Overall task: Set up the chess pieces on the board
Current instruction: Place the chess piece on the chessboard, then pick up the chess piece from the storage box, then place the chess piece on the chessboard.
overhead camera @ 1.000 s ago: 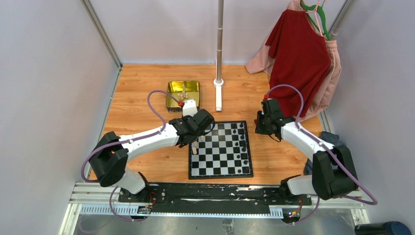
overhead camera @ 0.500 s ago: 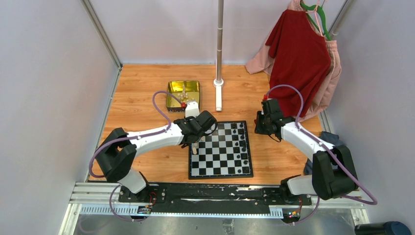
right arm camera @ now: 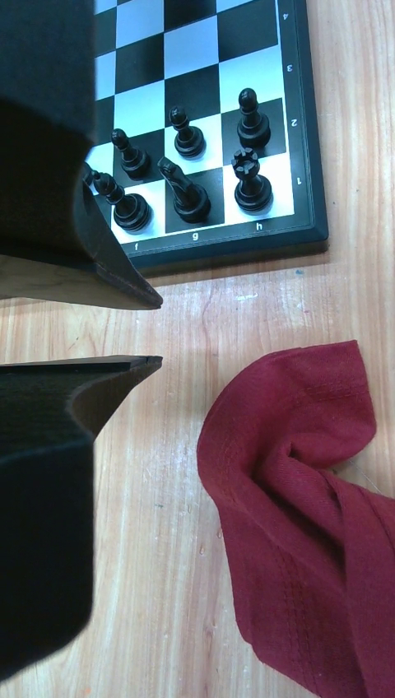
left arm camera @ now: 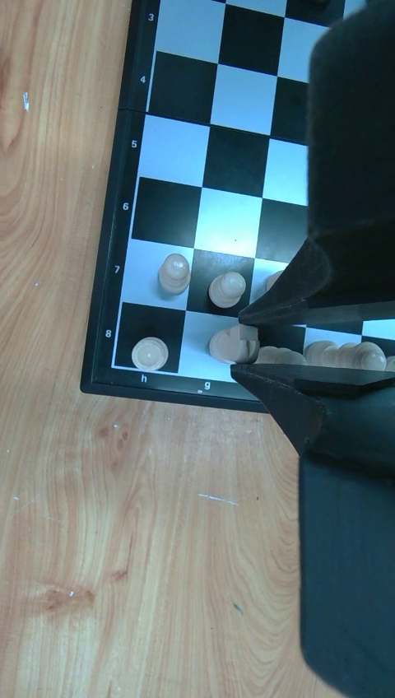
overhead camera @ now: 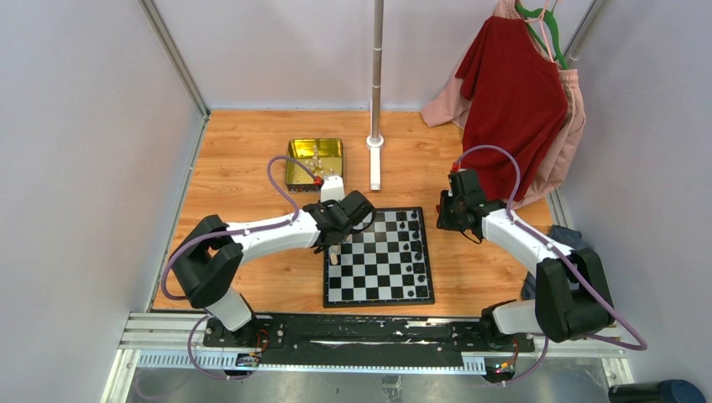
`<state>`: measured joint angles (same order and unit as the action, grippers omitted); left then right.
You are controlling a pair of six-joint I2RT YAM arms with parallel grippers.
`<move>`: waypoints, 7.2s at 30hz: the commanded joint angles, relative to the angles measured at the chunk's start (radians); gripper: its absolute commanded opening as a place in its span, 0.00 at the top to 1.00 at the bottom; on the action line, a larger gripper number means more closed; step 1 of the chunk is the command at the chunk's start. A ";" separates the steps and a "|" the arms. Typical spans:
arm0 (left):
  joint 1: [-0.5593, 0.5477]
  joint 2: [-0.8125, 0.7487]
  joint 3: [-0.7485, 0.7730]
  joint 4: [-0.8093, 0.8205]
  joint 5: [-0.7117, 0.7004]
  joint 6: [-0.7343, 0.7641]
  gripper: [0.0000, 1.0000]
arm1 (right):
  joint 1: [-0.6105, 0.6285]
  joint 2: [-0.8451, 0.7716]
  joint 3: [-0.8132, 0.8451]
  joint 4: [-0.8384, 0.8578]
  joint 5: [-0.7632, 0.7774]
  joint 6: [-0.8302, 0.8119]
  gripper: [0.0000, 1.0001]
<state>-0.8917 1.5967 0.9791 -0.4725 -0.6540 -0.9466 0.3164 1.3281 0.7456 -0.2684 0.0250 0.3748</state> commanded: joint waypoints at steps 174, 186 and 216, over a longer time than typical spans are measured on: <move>0.629 0.215 0.500 0.035 0.260 0.306 0.91 | -0.030 0.161 0.058 -0.006 -0.001 -0.015 0.70; 0.564 -0.269 0.218 -0.070 0.216 0.313 0.93 | -0.033 0.178 0.060 0.001 -0.001 -0.016 0.71; 0.094 -0.716 0.003 -0.417 0.131 0.157 0.99 | -0.031 0.051 0.043 -0.011 0.108 -0.058 0.71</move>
<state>-0.7376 0.8700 1.0012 -0.8608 -0.4831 -0.7677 0.2966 1.4033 0.7898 -0.2615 0.0994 0.3328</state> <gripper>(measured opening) 0.213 0.290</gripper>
